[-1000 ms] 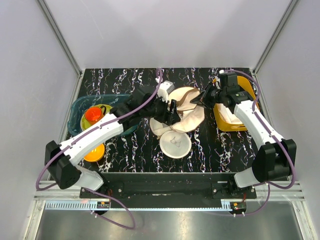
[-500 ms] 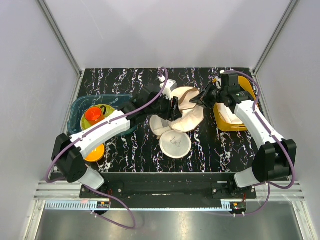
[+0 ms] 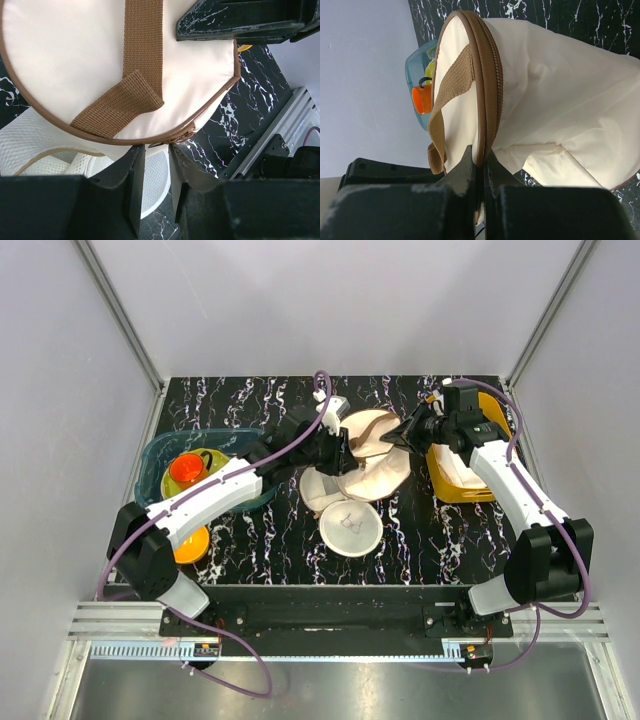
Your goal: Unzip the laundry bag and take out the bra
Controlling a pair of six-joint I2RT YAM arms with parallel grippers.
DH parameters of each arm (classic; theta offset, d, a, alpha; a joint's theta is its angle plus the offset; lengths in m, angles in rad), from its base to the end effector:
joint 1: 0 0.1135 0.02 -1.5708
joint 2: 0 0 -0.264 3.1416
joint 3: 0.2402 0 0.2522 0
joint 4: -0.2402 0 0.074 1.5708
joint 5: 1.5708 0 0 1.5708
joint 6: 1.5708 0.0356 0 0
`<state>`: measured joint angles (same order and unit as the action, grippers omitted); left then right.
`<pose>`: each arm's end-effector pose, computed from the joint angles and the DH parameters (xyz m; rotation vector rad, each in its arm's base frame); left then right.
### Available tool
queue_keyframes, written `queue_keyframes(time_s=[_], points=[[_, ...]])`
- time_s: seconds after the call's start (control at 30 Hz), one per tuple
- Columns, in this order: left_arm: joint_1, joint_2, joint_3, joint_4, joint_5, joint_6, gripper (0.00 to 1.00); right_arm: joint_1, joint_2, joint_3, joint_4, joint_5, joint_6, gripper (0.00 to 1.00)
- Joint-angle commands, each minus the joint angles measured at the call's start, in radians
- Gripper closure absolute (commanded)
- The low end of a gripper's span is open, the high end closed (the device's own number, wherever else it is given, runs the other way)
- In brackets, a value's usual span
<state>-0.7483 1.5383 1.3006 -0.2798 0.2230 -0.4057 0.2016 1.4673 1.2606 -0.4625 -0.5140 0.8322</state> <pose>0.2571 -0.2494 0.3242 0.5181 2.1514 -0.9076 0.3170 0.0827 0.3194 0.4476 2.3429 1.1066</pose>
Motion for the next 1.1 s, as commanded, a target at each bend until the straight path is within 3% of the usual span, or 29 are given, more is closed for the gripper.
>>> queue_keyframes(time_s=[0.0, 0.07, 0.13, 0.33, 0.53, 0.7, 0.97, 1.07], points=[[0.001, 0.005, 0.009, 0.133, 0.024, -0.03, 0.72, 0.009, -0.035, 0.033, 0.041, -0.078, 0.027, 1.0], [0.001, 0.002, 0.009, 0.136, 0.044, -0.031, 0.61, 0.01, -0.035, 0.033, 0.041, -0.077, 0.027, 1.0], [0.001, 0.002, 0.005, 0.137, 0.068, -0.036, 0.59, 0.005, -0.033, 0.029, 0.039, -0.078, 0.028, 1.0], [0.027, 0.066, 0.015, 0.186, 0.225, -0.127, 0.67, -0.002, -0.015, 0.037, 0.045, -0.096, 0.035, 1.0], [0.03, 0.083, 0.037, 0.192, 0.184, -0.125, 0.71, -0.004, -0.004, 0.048, 0.048, -0.113, 0.035, 1.0], [0.03, 0.074, 0.025, 0.191, 0.179, -0.117, 0.49, -0.005, -0.001, 0.043, 0.05, -0.116, 0.035, 1.0], [0.033, 0.034, -0.029, 0.229, 0.104, -0.137, 0.69, -0.005, -0.005, 0.043, 0.059, -0.129, 0.036, 1.0], [0.035, 0.02, -0.035, 0.231, 0.081, -0.139, 0.72, -0.007, -0.01, 0.034, 0.058, -0.126, 0.033, 1.0]])
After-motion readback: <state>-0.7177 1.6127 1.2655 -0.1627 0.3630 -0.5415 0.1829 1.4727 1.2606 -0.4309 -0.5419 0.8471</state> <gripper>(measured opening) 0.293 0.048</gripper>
